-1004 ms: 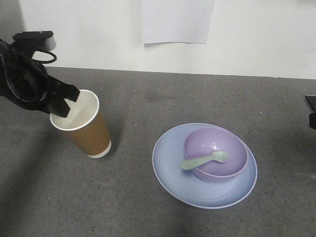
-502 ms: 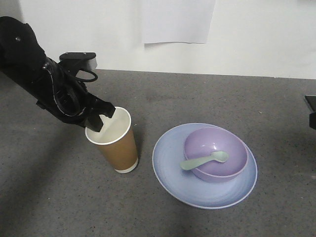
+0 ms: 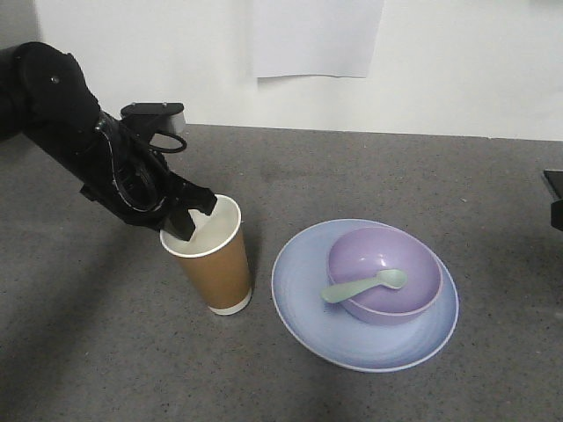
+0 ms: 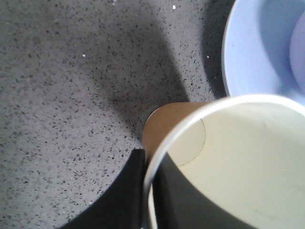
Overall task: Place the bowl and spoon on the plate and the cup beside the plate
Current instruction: 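Slide the paper cup toward the plate with the left gripper, then release the cup and lift the left gripper away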
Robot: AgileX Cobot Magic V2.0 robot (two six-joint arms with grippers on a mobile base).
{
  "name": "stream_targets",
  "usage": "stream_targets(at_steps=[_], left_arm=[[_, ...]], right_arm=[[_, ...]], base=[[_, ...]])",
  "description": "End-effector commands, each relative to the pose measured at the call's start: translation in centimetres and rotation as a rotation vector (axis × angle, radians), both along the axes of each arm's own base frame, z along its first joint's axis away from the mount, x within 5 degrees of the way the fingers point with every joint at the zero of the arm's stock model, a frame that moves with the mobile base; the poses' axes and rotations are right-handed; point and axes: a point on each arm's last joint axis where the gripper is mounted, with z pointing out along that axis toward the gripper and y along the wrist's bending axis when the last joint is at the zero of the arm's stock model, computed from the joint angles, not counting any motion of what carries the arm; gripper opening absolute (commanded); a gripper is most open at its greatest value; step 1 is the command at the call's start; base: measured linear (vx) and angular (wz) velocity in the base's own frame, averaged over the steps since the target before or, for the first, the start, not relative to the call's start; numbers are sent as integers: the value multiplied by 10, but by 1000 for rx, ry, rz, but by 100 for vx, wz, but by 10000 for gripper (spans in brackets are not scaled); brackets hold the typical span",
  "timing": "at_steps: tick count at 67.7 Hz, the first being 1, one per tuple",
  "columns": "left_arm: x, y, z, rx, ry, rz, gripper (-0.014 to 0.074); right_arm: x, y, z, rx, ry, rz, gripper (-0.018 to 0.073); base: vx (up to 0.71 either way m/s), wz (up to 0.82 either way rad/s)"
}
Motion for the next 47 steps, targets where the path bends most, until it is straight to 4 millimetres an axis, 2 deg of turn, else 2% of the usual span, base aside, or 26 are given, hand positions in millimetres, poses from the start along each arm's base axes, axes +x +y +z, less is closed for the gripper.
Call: stream_targets(at_steps=[1,29,37,47], left_arm=[[-5,-4,18,-45,-46,-3,102],[-4,-5,19,-49,-66,-2,568],[-5,-4,24,-57,-93,0,639],[-10,-1,38,-70,-144,-4,645]], right_arm=[[0,-1,14,-4,-92,-8,506],[0,-1,14,-4,-92,-8,506],[0,-1,14,-4,-93,-8,506],[0,-1,14,-4,-93,-8,506]], base=[[0,0],[0,0],[0,0],[0,0]])
